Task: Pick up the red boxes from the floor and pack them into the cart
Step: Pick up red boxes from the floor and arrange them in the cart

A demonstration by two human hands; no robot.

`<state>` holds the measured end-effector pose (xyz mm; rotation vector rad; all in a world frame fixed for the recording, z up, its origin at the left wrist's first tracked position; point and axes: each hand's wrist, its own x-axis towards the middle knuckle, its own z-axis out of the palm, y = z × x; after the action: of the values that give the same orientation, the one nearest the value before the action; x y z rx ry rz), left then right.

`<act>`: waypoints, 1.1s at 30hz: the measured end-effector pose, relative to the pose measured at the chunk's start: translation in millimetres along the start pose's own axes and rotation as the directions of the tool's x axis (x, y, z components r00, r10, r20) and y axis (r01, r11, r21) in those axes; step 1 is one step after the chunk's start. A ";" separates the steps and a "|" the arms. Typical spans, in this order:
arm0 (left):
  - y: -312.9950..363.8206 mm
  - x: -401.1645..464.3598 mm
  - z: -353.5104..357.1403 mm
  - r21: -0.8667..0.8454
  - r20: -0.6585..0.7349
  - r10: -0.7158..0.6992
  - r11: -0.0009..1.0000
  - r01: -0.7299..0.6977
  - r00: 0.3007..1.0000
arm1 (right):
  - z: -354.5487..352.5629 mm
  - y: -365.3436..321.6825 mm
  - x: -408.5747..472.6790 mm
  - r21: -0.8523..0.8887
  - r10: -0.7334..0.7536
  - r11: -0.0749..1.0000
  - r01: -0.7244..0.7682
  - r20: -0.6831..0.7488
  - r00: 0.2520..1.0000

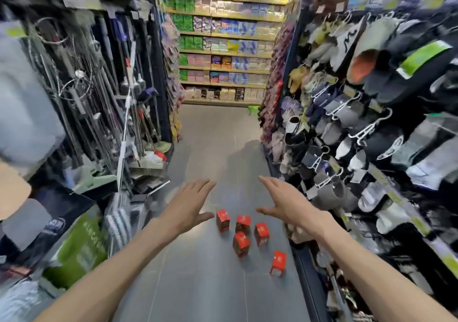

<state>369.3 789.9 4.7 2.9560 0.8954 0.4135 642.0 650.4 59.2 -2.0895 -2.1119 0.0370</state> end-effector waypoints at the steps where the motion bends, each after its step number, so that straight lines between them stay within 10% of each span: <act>1: -16.4 20.5 9.3 -0.010 0.002 0.012 1.000 -0.012 1.000 | 5.5 9.9 23.4 -0.002 0.005 1.000 -0.005 -0.007 1.000; 18: -218.1 330.7 172.9 -0.132 0.240 0.158 0.983 -0.129 0.958 | 130.3 197.3 324.8 0.082 0.173 0.980 -0.182 0.106 0.979; 33: -343.6 466.1 528.4 -0.342 0.505 0.087 0.934 0.106 0.859 | 427.0 354.1 470.0 0.252 0.326 0.879 -0.404 0.300 0.897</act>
<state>692.8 1359.9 -425.5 2.5157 0.6750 -0.2006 932.2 1167.5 -361.4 -2.3442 -1.6453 0.6685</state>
